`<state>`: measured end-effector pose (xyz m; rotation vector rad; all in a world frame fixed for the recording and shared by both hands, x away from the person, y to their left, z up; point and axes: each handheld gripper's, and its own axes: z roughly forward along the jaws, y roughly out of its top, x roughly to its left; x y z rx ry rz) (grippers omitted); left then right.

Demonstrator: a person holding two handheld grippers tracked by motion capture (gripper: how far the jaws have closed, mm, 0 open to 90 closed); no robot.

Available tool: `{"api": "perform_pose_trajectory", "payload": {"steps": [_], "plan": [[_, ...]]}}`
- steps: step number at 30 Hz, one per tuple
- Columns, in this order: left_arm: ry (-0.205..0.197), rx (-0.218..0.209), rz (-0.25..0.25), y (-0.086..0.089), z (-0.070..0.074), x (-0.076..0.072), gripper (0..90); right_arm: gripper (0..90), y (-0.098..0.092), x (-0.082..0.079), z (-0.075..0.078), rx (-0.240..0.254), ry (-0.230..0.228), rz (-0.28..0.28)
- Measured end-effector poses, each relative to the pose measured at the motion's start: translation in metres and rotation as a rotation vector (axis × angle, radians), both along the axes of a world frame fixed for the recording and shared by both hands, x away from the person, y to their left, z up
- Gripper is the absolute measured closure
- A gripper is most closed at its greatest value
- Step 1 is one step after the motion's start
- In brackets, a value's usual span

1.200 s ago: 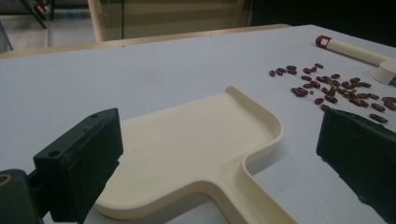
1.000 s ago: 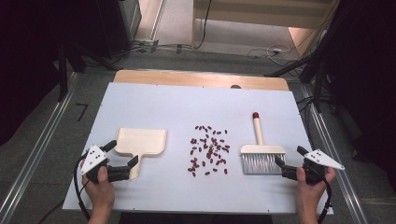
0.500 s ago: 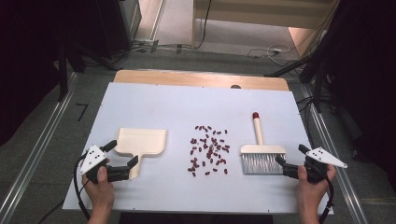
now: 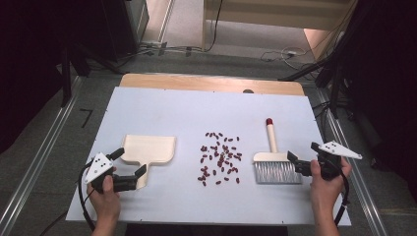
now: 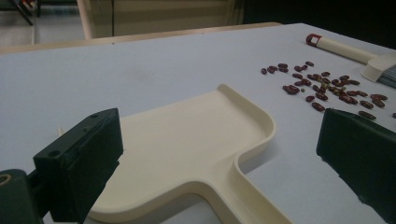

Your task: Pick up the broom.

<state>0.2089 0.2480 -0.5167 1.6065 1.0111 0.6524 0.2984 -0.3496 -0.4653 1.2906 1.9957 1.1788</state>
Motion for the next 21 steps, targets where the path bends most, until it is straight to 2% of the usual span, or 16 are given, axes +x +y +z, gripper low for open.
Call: {"api": "perform_pose_trajectory", "payload": {"steps": [12, 17, 21], "plan": [[0.006, 0.002, -0.015, 0.0, 0.0, 0.001, 1.3, 2.6, 0.015, 0.033, 0.012, 0.019, 0.084, 0.061], [0.009, 0.001, -0.018, -0.001, 0.0, 0.001, 1.4, 5.1, 0.018, 0.047, 0.016, 0.018, 0.141, 0.066], [0.012, 0.0, -0.02, 0.0, 0.0, 0.002, 1.4, 24.0, 0.024, 0.057, 0.019, -0.004, 0.185, 0.051]]}}
